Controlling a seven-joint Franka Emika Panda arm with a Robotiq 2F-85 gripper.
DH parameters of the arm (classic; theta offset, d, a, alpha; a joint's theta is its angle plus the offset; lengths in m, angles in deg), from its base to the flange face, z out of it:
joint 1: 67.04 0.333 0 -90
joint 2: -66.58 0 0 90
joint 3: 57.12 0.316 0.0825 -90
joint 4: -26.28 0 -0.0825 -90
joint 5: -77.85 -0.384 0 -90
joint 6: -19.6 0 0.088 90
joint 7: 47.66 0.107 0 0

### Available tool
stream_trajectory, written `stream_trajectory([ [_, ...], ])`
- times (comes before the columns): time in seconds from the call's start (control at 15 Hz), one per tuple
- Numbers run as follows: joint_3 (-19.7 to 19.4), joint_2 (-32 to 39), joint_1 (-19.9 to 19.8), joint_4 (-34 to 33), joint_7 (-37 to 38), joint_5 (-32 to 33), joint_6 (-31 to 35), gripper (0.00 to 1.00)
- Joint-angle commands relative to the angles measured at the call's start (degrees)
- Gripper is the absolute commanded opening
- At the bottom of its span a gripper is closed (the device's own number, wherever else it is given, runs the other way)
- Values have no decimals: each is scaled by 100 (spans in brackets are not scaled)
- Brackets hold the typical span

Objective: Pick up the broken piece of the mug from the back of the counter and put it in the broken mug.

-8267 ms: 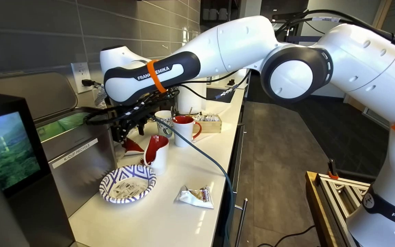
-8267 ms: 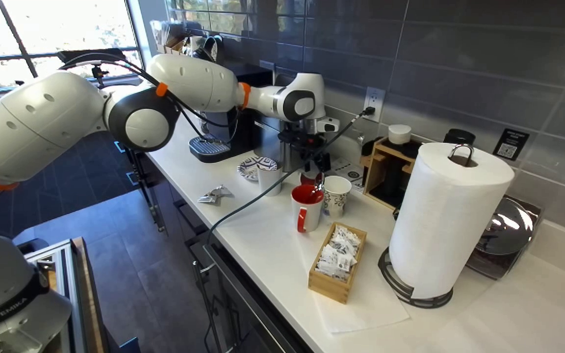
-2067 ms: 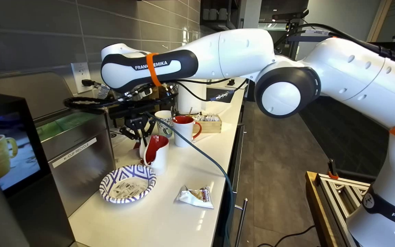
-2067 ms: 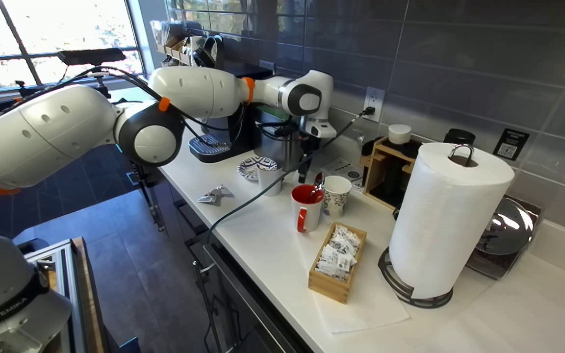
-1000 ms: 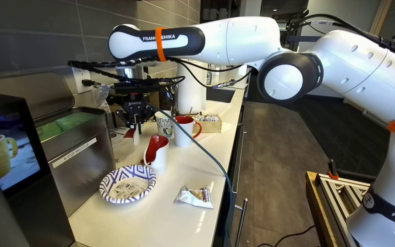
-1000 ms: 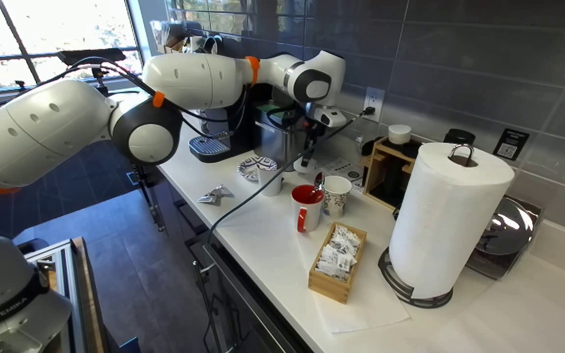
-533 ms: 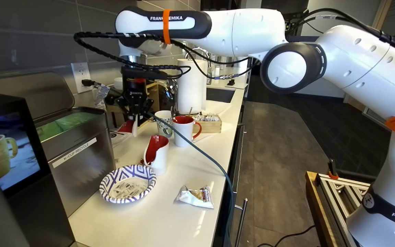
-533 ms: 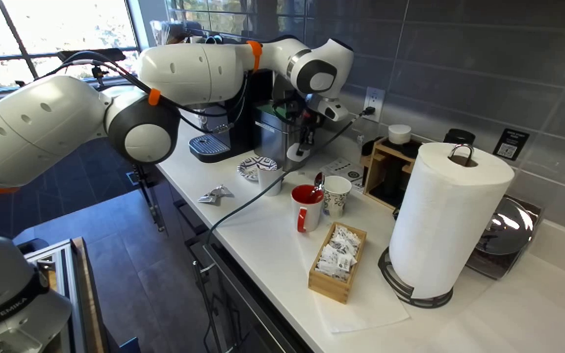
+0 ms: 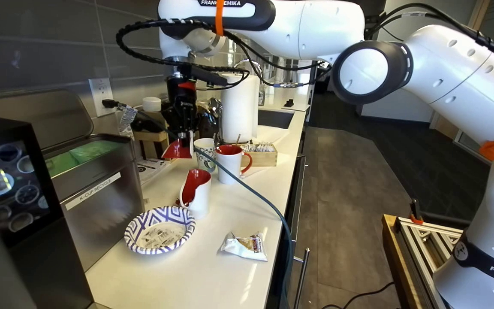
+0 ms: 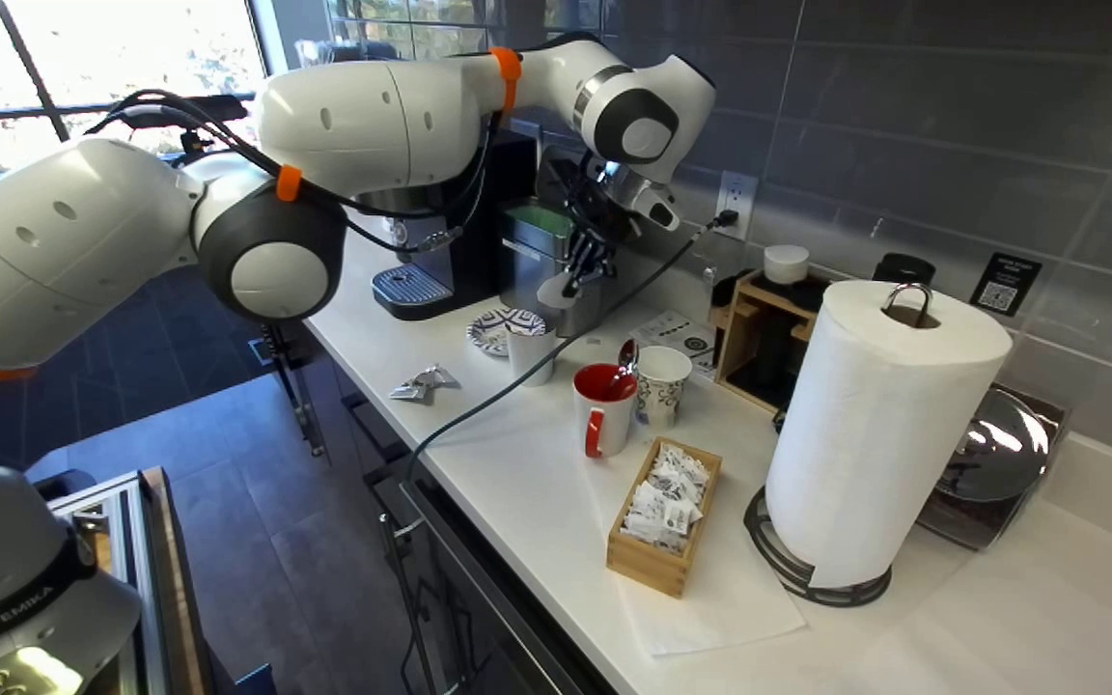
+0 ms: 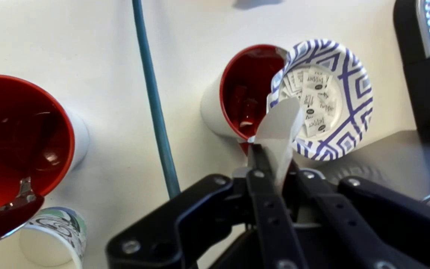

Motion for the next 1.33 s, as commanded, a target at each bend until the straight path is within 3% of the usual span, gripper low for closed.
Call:
stream_trajectory([
  [0.0,216,-138,-98,70,-713,-90,-465,3],
  [0.27,361,-208,-70,120,-1147,-89,-536,3],
  [0.6,319,-123,146,226,-1801,216,-150,3],
  [1.0,155,-153,347,628,-2127,590,1065,3],
  [1.27,62,-299,257,1012,-2250,813,1721,3],
])
